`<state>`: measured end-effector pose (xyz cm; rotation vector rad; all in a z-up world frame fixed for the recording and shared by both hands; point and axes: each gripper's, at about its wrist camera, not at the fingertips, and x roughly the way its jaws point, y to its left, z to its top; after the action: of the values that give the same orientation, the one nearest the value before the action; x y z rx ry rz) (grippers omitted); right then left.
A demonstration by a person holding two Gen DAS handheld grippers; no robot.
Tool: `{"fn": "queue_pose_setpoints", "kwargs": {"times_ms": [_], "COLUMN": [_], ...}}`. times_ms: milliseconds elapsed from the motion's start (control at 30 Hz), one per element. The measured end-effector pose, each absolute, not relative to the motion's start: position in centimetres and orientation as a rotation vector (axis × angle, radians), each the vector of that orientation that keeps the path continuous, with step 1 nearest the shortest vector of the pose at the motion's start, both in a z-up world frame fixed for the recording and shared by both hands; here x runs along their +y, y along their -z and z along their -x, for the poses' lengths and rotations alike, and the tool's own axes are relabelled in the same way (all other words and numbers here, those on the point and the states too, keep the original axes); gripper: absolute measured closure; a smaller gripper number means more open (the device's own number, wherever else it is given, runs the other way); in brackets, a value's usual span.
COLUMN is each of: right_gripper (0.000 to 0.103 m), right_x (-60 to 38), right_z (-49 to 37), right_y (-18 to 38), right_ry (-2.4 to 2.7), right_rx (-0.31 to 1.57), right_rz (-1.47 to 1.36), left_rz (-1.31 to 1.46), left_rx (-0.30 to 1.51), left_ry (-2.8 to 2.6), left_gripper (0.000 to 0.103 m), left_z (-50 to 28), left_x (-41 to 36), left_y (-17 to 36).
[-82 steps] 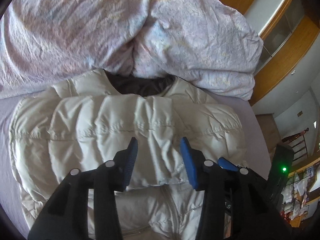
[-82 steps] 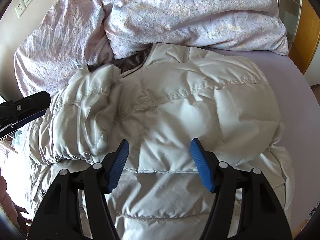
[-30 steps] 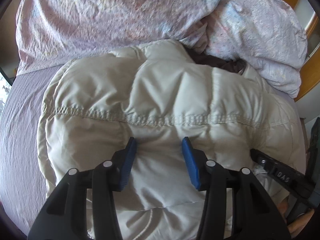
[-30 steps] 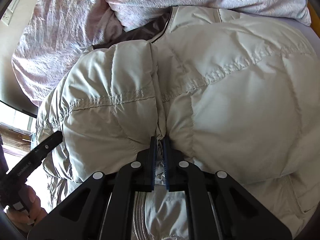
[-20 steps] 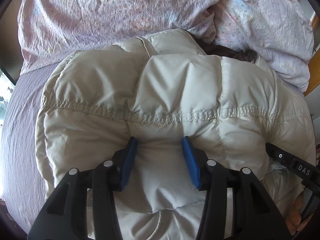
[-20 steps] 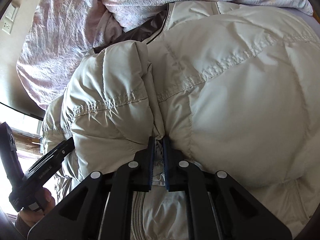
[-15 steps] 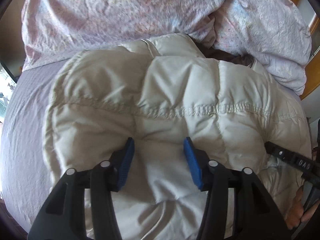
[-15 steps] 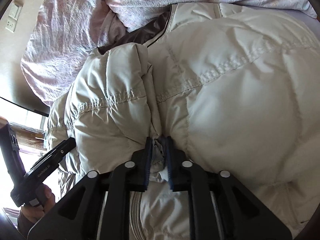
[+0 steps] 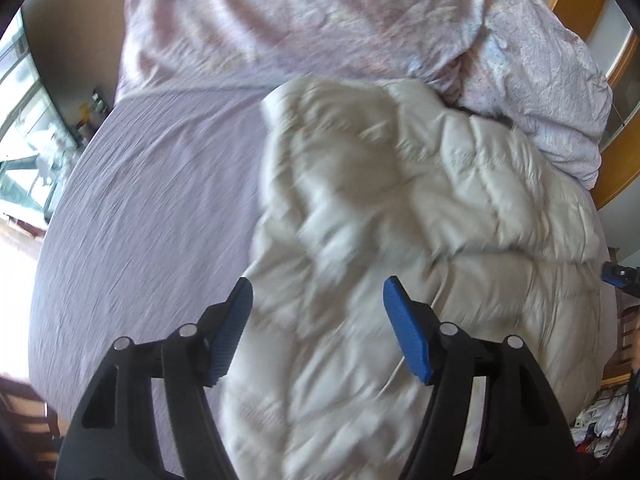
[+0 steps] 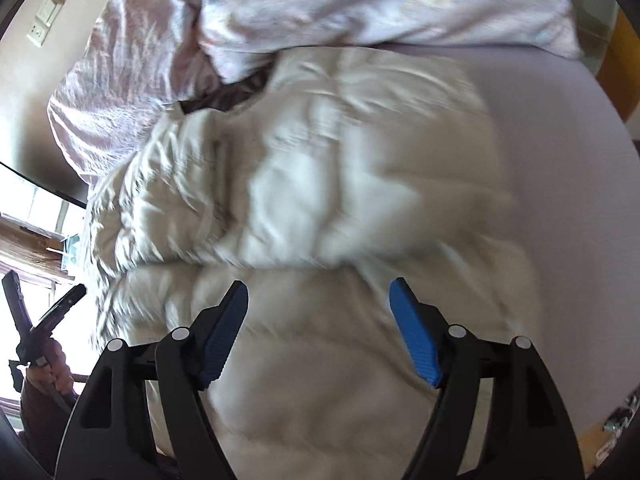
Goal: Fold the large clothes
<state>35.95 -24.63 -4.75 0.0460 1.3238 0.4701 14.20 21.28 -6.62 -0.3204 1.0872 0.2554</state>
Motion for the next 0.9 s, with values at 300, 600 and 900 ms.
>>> {"fn": "queue_pose_setpoints", "kwargs": {"times_ms": [300, 600, 900], "right_gripper": [0.028, 0.028, 0.027], "right_x": [-35.0, -37.8, -37.8], "right_z": [-32.2, -30.4, -29.5], "right_y": [7.2, 10.0, 11.3], "right_ry": [-0.399, -0.432, -0.514], "right_rx": [1.474, 1.588, 1.640], "right_rz": [-0.104, -0.141, -0.210], "left_rz": [0.387, 0.410, 0.457], "left_rx": [1.172, 1.216, 1.241], "left_ry": [-0.257, -0.226, -0.197], "left_gripper": [0.035, 0.035, 0.036], "left_z": [-6.9, -4.6, -2.6], "left_x": [22.6, 21.0, 19.3], "left_y": [9.1, 11.3, 12.6]}}
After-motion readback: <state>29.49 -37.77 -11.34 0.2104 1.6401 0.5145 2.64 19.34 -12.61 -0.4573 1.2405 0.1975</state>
